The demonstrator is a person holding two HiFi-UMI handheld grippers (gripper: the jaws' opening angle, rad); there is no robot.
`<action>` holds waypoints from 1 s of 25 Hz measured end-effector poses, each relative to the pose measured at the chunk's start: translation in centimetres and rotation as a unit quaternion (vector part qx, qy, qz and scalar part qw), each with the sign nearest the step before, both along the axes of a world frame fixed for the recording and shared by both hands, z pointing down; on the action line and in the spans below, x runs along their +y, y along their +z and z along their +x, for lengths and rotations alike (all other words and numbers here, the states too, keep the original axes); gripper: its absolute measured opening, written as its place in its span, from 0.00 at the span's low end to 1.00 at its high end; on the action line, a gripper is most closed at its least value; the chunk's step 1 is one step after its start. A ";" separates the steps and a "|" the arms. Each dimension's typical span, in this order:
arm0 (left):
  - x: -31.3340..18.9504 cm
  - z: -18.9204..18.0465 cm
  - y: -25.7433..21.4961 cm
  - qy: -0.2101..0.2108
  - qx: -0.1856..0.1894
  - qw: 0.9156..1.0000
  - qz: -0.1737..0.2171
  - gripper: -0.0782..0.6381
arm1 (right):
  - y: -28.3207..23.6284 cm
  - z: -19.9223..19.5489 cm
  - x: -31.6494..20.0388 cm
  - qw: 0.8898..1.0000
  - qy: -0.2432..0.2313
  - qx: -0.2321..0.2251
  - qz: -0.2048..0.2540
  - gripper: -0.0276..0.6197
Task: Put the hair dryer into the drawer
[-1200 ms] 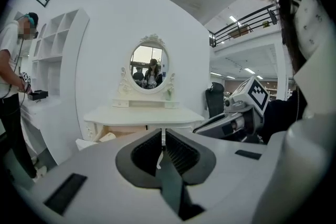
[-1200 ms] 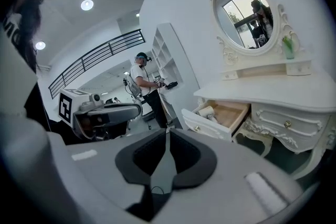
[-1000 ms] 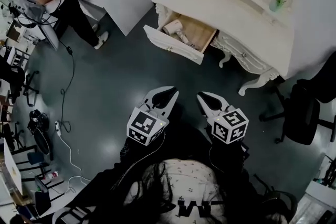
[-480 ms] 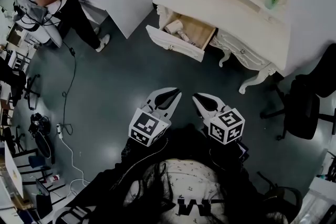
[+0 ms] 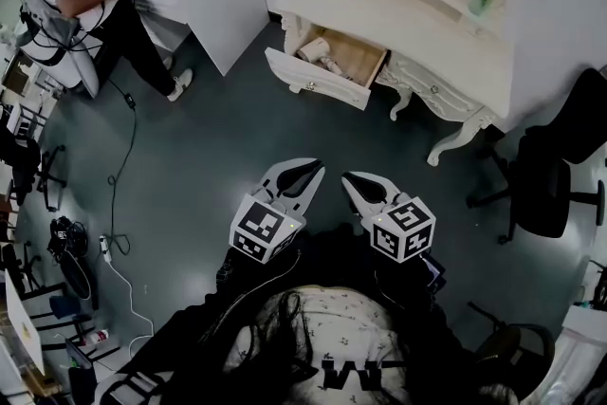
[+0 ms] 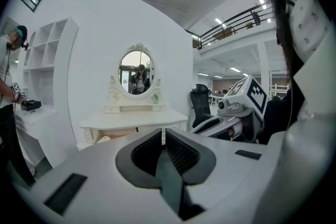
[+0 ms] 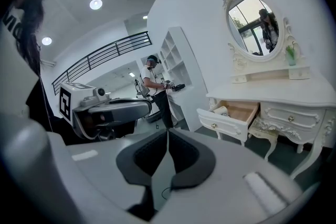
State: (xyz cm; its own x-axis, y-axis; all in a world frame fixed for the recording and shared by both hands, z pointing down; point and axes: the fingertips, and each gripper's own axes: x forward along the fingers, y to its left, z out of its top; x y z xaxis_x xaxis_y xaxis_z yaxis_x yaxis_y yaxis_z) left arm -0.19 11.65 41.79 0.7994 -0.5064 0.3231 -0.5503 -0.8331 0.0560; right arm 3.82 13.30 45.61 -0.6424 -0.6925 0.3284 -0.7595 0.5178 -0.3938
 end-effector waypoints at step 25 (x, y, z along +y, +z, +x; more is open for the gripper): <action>1.7 -2.6 1.0 0.024 0.016 1.000 -0.002 0.11 | 0.7 -1.6 1.8 0.999 0.032 0.028 0.001 0.06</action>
